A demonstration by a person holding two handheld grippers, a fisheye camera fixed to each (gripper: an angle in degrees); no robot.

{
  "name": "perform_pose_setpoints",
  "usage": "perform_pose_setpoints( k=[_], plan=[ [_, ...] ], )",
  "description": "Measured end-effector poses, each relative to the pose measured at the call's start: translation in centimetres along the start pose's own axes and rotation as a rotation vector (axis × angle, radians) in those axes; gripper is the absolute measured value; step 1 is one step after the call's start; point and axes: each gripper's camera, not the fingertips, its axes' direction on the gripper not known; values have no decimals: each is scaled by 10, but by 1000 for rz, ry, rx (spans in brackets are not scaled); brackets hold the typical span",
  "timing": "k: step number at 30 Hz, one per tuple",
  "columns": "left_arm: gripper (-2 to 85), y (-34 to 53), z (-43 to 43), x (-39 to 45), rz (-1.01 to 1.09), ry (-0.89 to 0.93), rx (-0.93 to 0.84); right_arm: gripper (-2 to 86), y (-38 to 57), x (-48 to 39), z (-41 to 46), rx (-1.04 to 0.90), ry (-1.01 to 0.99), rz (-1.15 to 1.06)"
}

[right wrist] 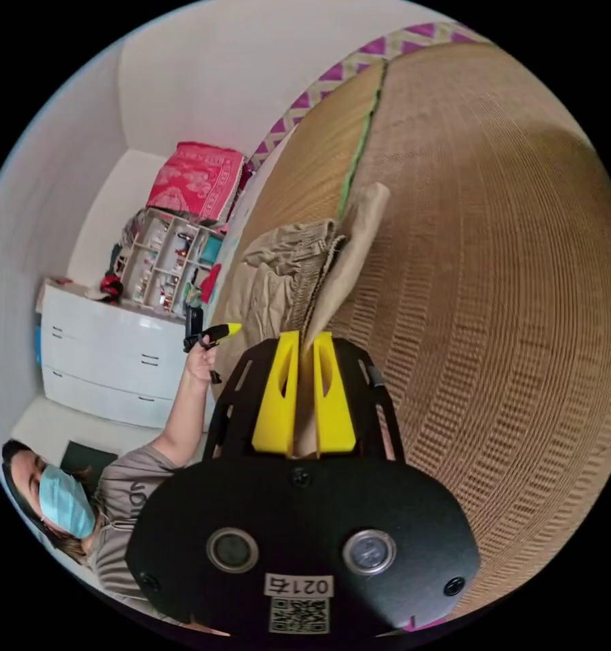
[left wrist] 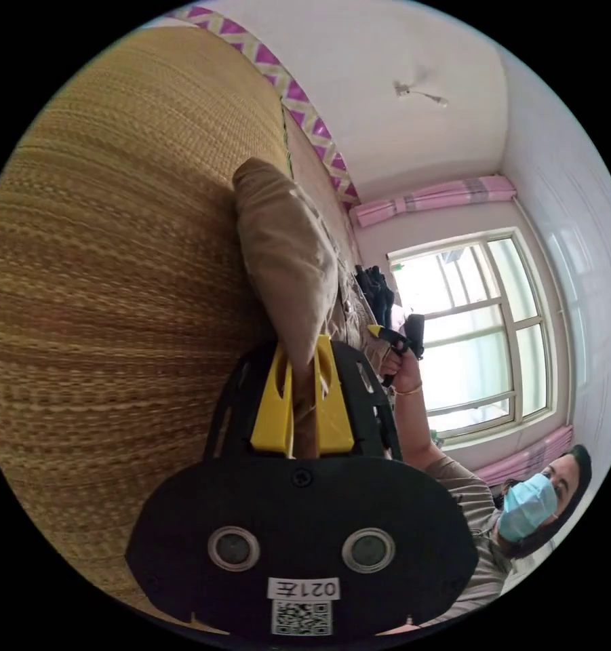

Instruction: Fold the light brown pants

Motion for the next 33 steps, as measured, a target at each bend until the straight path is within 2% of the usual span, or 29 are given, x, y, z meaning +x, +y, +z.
perform_pose_setpoints(
  k=[6, 11, 14, 18, 21, 25, 27, 30, 32, 33],
  plan=[
    [30, 5, -155, -11, -26, -34, 231, 20, -91, -128, 61, -55, 46, -215],
    [43, 29, -292, -38, -35, -108, 518, 33, -174, -260, 178, -45, 39, -427],
    [78, 55, -323, -92, -159, -183, 626, 47, -195, -298, 234, -17, 86, -418],
    [122, 104, -332, -167, -333, -211, 614, 42, -171, -294, 274, -63, 136, -436],
    [105, 147, -333, -176, -238, -120, 669, 19, -121, -264, 268, -106, 150, -455],
    [86, 183, -309, -124, -118, -239, 669, -1, -30, -219, 207, -87, 179, -470],
    [42, 198, -290, -91, -47, -301, 659, -3, 11, -205, 173, -69, 200, -466],
    [1, 233, -247, -15, 190, -389, 745, -2, 80, -194, 111, 17, 262, -476],
    [1, 256, -190, 56, 492, -475, 712, 4, 144, -200, 61, 163, 395, -538],
    [2, 262, -173, 73, 568, -495, 692, 9, 162, -204, 49, 216, 440, -566]
  ],
)
